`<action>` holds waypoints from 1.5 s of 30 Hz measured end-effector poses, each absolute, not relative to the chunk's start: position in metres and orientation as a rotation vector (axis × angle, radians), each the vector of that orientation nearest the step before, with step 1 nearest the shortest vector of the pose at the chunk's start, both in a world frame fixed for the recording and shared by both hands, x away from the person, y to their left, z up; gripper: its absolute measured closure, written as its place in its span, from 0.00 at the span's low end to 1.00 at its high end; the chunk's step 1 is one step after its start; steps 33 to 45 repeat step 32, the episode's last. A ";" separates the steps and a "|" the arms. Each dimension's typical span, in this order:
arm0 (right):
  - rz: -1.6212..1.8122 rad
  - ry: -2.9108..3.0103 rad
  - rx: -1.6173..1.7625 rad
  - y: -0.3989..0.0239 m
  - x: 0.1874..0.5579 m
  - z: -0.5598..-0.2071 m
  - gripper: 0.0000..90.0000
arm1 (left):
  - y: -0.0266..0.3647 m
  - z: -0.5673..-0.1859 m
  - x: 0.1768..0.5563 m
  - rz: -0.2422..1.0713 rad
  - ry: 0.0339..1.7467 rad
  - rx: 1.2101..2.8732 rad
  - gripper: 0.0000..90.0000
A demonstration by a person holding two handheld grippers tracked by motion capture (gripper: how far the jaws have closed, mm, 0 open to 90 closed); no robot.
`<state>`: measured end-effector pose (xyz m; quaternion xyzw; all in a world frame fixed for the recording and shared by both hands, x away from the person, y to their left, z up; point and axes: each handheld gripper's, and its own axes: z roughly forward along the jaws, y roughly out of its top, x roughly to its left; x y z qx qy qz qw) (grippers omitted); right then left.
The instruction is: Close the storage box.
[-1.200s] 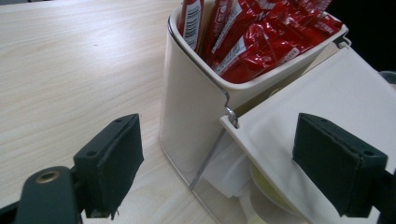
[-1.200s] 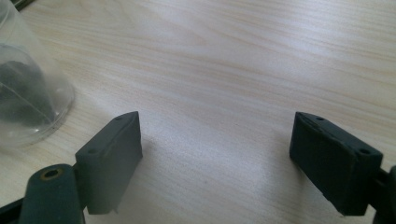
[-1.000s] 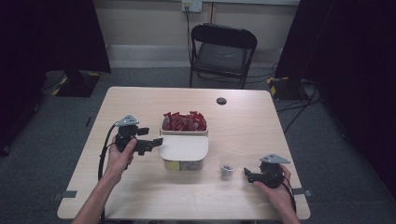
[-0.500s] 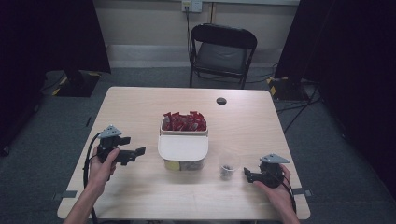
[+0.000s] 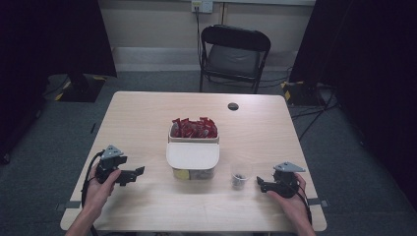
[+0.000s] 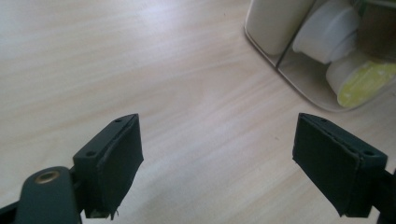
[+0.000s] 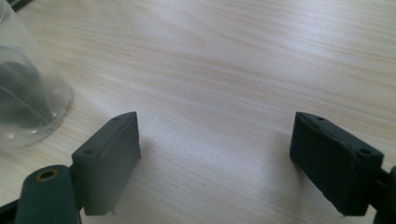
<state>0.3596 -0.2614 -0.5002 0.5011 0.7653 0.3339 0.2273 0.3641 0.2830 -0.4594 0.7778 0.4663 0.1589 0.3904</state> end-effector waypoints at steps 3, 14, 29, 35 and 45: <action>0.920 2.108 1.381 -0.261 0.360 -0.500 0.18 | 0.284 -0.469 0.362 0.404 1.183 2.009 0.17; 0.920 2.110 1.380 -0.262 0.359 -0.500 0.18 | 0.281 -0.496 0.365 0.441 1.231 2.065 0.17; 0.920 2.110 1.381 -0.262 0.357 -0.500 0.17 | 0.280 -0.502 0.361 0.522 1.190 2.051 0.14; 0.916 2.103 1.388 -0.263 0.358 -0.500 0.16 | 0.280 -0.502 0.361 0.522 1.190 2.051 0.14; 0.916 2.103 1.388 -0.263 0.358 -0.500 0.16 | 0.280 -0.502 0.361 0.522 1.190 2.051 0.14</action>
